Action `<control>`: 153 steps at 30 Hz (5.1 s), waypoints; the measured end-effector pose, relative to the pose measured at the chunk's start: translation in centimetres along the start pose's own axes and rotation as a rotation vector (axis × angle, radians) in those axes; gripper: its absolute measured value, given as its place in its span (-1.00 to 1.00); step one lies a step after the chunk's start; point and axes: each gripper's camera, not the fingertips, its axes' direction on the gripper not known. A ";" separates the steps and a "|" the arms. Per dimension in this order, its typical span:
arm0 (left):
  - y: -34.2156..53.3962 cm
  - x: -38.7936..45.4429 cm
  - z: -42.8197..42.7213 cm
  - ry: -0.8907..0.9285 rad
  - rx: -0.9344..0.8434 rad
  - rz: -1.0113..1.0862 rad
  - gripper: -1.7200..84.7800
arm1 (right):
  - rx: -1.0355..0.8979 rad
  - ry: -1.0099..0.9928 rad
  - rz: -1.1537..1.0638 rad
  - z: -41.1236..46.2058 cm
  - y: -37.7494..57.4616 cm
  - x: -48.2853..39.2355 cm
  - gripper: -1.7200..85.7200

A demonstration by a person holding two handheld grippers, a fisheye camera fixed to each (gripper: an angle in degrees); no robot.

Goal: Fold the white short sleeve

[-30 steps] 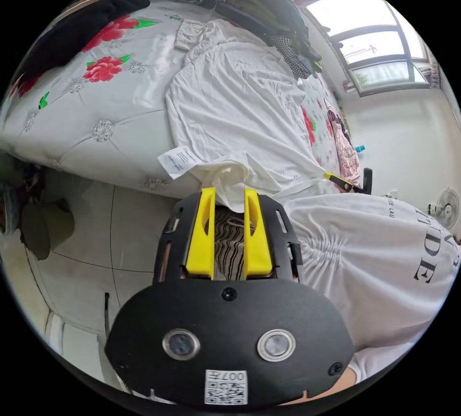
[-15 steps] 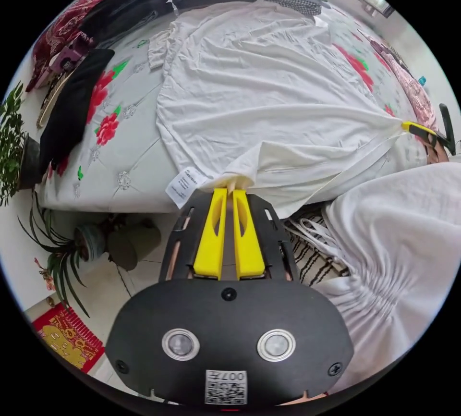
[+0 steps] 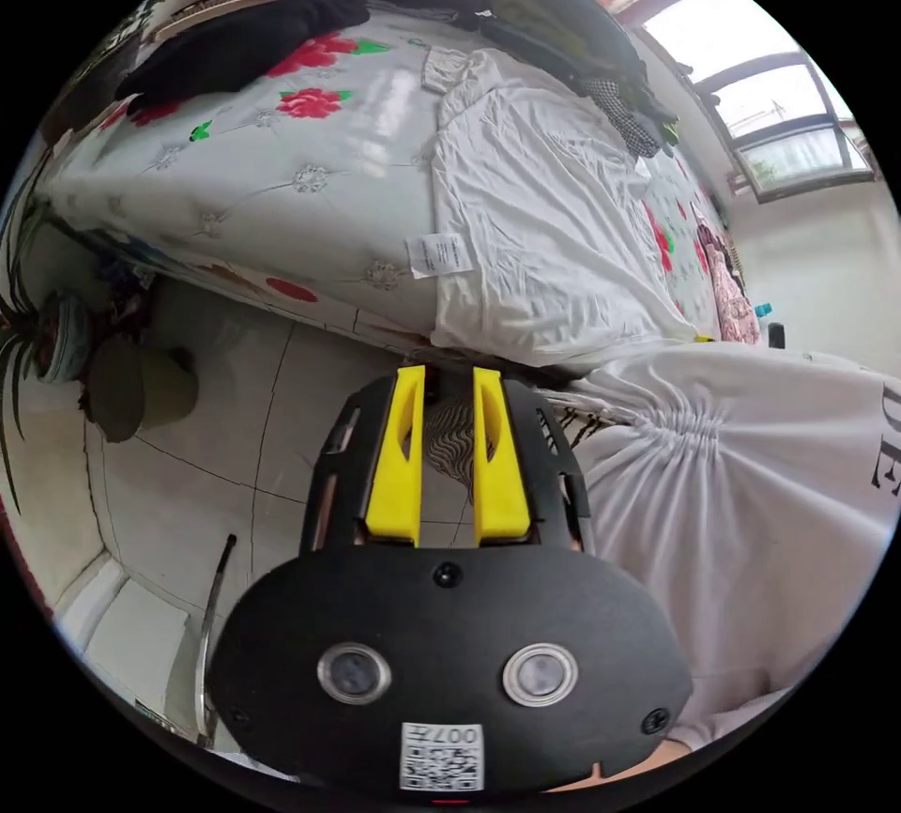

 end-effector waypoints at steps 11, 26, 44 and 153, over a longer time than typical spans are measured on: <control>-6.1 0.8 8.6 -0.007 -0.189 0.055 -0.95 | 0.001 0.011 -0.011 -0.7 0.1 -1.0 -0.97; -2.8 -6.4 -5.2 0.249 -0.007 0.054 -0.98 | -0.055 -0.021 -0.124 1.9 2.8 -2.0 -0.94; 0.6 -9.5 -5.9 0.266 0.003 -0.038 -0.98 | 0.028 -0.074 -0.131 -0.9 6.8 -1.0 -0.96; -17.2 -2.7 -12.1 0.343 0.134 0.247 -0.98 | 0.468 -0.389 0.056 -13.6 8.5 8.9 -0.97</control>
